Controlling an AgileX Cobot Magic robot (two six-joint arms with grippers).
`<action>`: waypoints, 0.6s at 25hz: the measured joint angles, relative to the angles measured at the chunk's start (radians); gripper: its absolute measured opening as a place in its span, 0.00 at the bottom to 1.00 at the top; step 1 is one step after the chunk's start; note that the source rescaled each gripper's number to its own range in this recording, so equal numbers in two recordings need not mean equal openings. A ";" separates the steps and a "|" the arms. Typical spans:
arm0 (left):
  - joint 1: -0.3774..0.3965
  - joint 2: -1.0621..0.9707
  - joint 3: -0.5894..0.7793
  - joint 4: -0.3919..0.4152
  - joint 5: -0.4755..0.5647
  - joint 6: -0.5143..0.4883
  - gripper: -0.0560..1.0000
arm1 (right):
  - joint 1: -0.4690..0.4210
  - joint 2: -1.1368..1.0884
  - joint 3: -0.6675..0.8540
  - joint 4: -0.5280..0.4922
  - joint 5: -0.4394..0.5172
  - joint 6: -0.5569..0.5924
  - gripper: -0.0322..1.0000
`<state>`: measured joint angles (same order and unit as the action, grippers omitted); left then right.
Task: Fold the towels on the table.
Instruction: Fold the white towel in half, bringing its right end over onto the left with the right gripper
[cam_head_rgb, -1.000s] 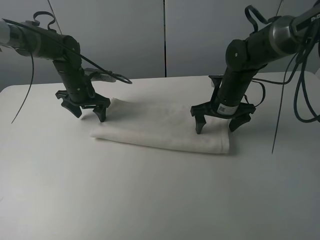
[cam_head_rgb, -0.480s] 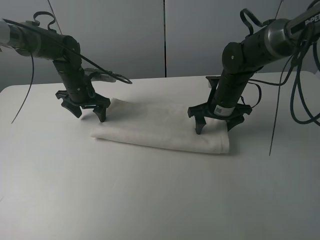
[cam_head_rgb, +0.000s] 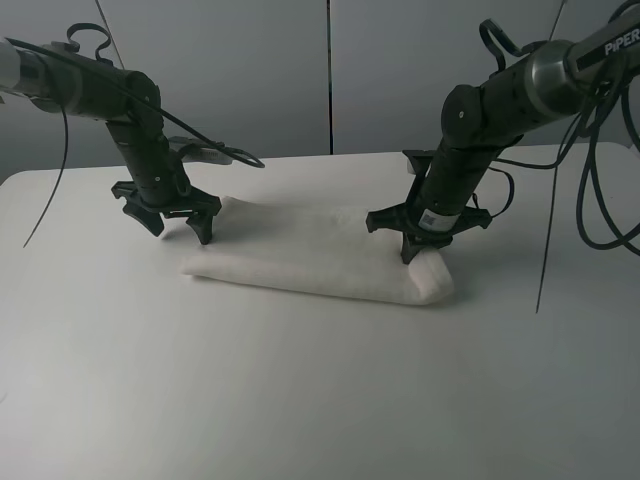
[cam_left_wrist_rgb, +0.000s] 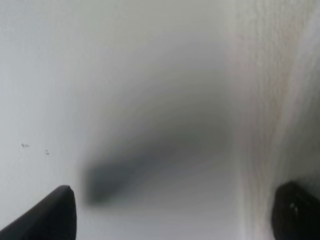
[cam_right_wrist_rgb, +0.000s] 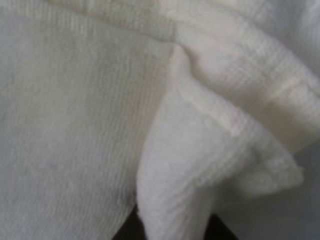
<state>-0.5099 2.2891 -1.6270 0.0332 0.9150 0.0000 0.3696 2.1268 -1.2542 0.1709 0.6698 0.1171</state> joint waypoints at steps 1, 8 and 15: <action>0.000 0.000 0.000 0.000 0.000 0.000 1.00 | 0.000 0.000 0.000 0.002 0.000 -0.002 0.05; 0.000 0.000 0.000 0.000 0.000 0.005 0.99 | 0.000 0.000 0.000 0.004 0.016 -0.020 0.05; 0.000 0.000 0.000 0.000 0.004 0.009 0.99 | 0.000 -0.077 0.002 0.041 0.045 -0.026 0.05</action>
<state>-0.5099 2.2891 -1.6270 0.0332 0.9193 0.0088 0.3696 2.0498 -1.2523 0.2122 0.7144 0.0912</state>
